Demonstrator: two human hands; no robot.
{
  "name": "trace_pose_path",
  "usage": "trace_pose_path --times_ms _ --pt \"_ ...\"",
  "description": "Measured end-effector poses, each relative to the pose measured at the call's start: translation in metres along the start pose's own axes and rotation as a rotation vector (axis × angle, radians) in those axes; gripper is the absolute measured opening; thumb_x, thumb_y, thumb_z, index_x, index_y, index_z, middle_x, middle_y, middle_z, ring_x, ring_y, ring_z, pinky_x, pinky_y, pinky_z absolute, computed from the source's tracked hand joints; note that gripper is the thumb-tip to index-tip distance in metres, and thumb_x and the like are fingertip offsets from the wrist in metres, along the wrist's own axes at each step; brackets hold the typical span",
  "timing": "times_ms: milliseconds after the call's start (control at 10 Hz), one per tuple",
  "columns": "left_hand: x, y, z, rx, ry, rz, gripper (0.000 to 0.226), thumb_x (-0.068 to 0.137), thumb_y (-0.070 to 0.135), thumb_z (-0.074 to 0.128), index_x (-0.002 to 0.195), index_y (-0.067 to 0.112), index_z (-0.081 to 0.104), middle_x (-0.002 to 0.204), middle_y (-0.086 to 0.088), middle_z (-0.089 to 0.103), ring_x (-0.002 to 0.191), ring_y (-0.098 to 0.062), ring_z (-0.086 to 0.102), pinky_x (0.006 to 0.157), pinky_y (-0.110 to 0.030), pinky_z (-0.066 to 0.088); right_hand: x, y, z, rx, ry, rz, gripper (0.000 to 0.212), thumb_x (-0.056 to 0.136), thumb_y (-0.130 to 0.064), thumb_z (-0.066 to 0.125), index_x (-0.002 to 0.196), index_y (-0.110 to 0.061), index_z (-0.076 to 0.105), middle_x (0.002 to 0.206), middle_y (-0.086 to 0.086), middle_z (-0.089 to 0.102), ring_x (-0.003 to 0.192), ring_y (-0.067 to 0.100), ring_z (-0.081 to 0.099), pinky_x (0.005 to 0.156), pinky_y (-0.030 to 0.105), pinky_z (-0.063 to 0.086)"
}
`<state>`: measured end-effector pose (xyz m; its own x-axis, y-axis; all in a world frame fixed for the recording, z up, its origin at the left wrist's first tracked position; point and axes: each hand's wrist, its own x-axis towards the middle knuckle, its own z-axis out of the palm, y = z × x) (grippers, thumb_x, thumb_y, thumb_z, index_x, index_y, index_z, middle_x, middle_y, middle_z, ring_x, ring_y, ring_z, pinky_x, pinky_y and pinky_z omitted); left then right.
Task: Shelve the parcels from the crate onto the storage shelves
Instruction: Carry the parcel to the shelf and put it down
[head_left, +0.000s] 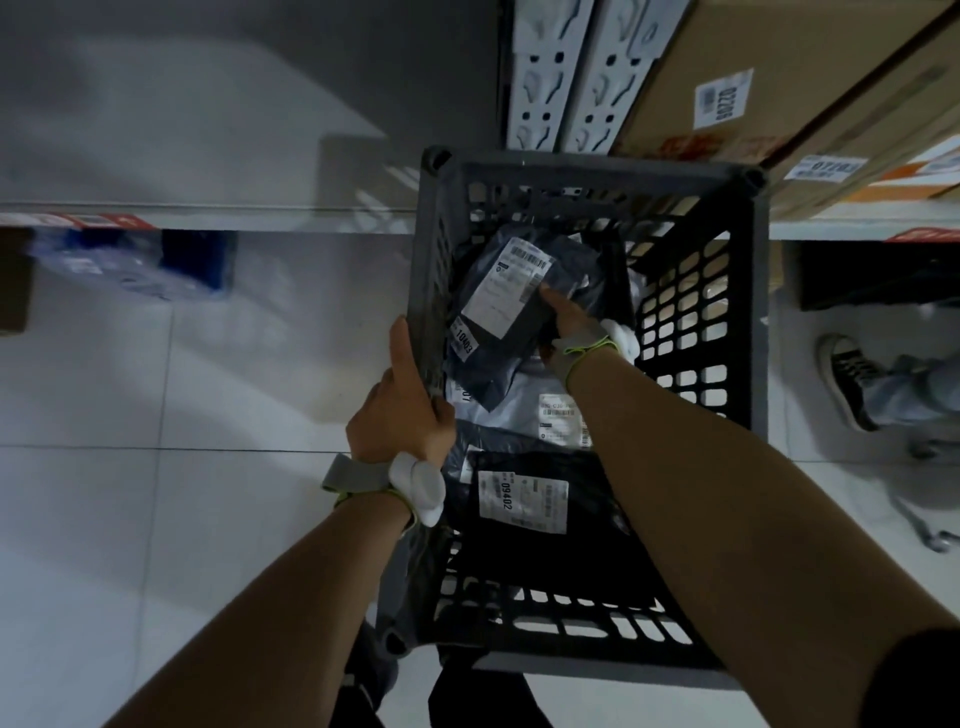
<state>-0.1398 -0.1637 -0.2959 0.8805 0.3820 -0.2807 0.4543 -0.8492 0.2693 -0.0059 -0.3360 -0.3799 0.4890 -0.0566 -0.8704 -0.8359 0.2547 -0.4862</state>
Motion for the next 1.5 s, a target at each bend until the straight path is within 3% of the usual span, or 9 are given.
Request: trace_pose_path --times_ms 100,300,500,600,700,800,1100,1300,1500 --pt "0.002 -0.004 -0.003 -0.003 -0.034 0.009 0.097 0.089 0.031 0.057 0.154 0.033 -0.014 0.109 -0.008 0.064 0.086 -0.032 0.062 0.064 -0.036 0.047 -0.028 -0.009 0.004 -0.115 0.077 -0.032 0.086 0.079 -0.056 0.071 0.145 -0.010 0.040 0.147 0.013 0.047 0.135 0.032 0.047 0.111 0.045 0.039" --pt "0.005 -0.008 -0.001 -0.121 -0.113 0.056 0.095 0.093 0.035 0.057 0.154 0.032 -0.016 0.128 -0.015 0.057 0.096 -0.038 0.062 0.075 -0.044 0.052 -0.101 -0.016 -0.024 -0.732 0.313 -0.158 0.073 0.078 -0.081 0.051 0.116 -0.020 0.059 0.111 0.006 0.061 0.098 0.033 0.062 0.084 0.039 0.050" --pt "-0.004 0.006 -0.050 -0.258 -0.379 0.006 0.105 0.089 0.051 0.062 0.155 0.023 -0.014 0.152 -0.022 0.033 0.133 -0.039 0.043 0.110 -0.048 0.037 -0.187 -0.027 -0.055 -0.388 0.162 -0.398 0.056 0.078 -0.047 0.079 0.121 -0.014 0.065 0.109 0.000 0.071 0.098 0.024 0.068 0.092 0.040 0.056" --pt "-0.019 0.024 -0.113 -0.544 -0.294 0.087 0.064 0.099 0.041 0.053 0.153 0.020 0.027 0.149 -0.003 0.036 0.134 -0.019 0.038 0.110 -0.025 0.030 -0.239 -0.041 -0.055 -0.258 0.044 -0.489 0.016 0.087 -0.025 0.075 0.102 -0.023 0.070 0.098 -0.003 0.074 0.092 0.021 0.071 0.089 0.042 0.057" --pt "-0.034 0.036 -0.165 -0.774 -0.508 0.060 0.020 0.103 0.037 0.046 0.106 0.028 0.063 0.122 0.000 0.061 0.110 -0.014 0.059 0.097 -0.024 0.045 -0.287 -0.048 -0.035 -0.279 -0.070 -0.522 0.026 0.090 -0.022 0.071 0.115 -0.012 0.069 0.103 0.001 0.074 0.096 0.022 0.071 0.083 0.035 0.060" --pt "-0.051 0.033 -0.221 -0.788 -0.620 -0.020 0.022 0.101 0.029 0.054 0.086 0.023 0.068 0.111 -0.014 0.070 0.099 -0.031 0.066 0.096 -0.047 0.052 -0.338 -0.057 -0.007 -0.390 -0.070 -0.601 0.045 0.088 -0.037 0.072 0.123 -0.009 0.065 0.114 0.003 0.072 0.105 0.024 0.068 0.091 0.039 0.056" --pt "-0.083 -0.027 -0.393 -1.015 -0.354 0.313 0.024 0.091 0.042 0.061 0.105 0.024 0.069 0.110 -0.008 0.072 0.100 -0.029 0.068 0.093 -0.047 0.054 -0.435 -0.062 0.078 -0.528 -0.070 -0.470 0.110 0.041 -0.090 0.074 0.130 -0.026 0.061 0.124 -0.002 0.069 0.107 0.028 0.068 0.093 0.045 0.055" --pt "-0.089 -0.097 -0.472 -1.229 -0.132 0.371 0.025 0.098 0.019 0.060 0.121 0.026 0.063 0.117 0.003 0.071 0.109 -0.023 0.067 0.096 -0.047 0.054 -0.525 -0.031 0.140 -0.329 -0.339 -0.430 0.037 0.079 -0.024 0.080 0.107 0.000 0.074 0.114 0.022 0.071 0.108 0.039 0.067 0.102 0.051 0.050" --pt "-0.110 -0.153 -0.537 -1.544 0.005 0.287 0.013 0.094 0.008 0.062 0.104 0.016 0.067 0.097 -0.006 0.073 0.088 -0.024 0.069 0.083 -0.044 0.058 -0.560 -0.031 0.159 -0.258 0.083 -0.705 0.021 0.099 -0.022 0.059 0.112 -0.007 0.065 0.115 0.015 0.066 0.104 0.035 0.062 0.091 0.041 0.050"
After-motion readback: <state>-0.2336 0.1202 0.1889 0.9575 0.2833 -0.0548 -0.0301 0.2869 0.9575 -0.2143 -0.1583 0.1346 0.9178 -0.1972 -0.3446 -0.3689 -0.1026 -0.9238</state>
